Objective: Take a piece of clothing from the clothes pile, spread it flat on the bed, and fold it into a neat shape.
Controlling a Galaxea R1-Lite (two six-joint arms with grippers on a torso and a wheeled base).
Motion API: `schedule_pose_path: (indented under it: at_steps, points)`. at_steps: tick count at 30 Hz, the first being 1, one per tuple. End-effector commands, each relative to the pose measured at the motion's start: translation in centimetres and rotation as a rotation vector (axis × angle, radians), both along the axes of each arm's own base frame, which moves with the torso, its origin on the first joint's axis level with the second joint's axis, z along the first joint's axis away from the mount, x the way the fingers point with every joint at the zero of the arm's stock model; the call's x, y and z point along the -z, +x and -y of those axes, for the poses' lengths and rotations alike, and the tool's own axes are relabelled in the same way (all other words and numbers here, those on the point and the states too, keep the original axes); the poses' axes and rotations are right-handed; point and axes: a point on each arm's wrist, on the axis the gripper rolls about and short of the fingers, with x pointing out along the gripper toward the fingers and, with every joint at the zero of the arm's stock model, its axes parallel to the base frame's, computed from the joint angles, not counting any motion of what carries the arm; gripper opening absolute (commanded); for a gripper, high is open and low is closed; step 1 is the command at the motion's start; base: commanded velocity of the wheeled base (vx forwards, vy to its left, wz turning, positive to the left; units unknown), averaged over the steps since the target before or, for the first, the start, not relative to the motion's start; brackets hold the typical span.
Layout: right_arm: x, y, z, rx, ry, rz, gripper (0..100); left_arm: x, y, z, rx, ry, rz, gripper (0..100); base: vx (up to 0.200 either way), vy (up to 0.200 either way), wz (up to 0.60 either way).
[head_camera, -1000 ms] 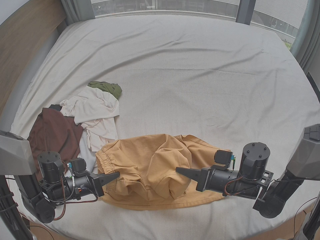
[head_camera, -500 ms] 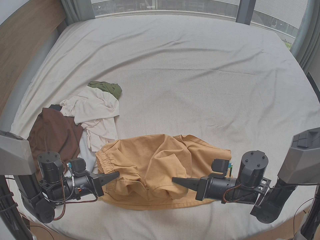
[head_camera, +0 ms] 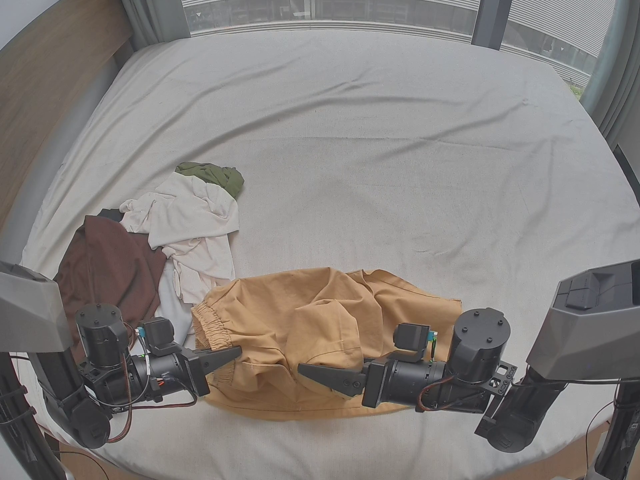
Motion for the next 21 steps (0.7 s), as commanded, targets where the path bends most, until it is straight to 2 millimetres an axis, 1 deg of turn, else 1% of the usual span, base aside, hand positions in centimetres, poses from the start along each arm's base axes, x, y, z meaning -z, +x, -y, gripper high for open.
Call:
schedule_pose_path:
  at_steps: [1, 6, 7, 12, 21]
  points:
    - [-0.09, 0.13, -0.14, 0.0, 0.005, 0.005, 100, -0.05, -0.01, 0.04, 0.002, -0.001, 0.003, 0, 0.0, 0.0, 0.0]
    - [-0.05, 0.07, -0.21, -0.002, 0.005, 0.007, 100, -0.03, -0.01, 0.04, 0.002, -0.001, 0.002, 0, 0.0, 0.0, 0.0]
    - [-0.05, 0.07, -0.21, -0.002, 0.005, 0.007, 0, -0.03, -0.01, 0.04, 0.002, -0.001, 0.002, 0, 0.0, 0.0, 0.0]
    - [0.12, 0.14, -0.14, 0.002, -0.002, 0.007, 0, -0.03, 0.07, 0.02, 0.0, -0.001, 0.003, 0, 0.0, 0.0, 0.0]
    - [-0.15, 0.16, -0.01, 0.006, 0.003, 0.014, 0, -0.09, 0.19, 0.02, -0.001, -0.003, 0.009, 0, 0.0, 0.0, 0.0]
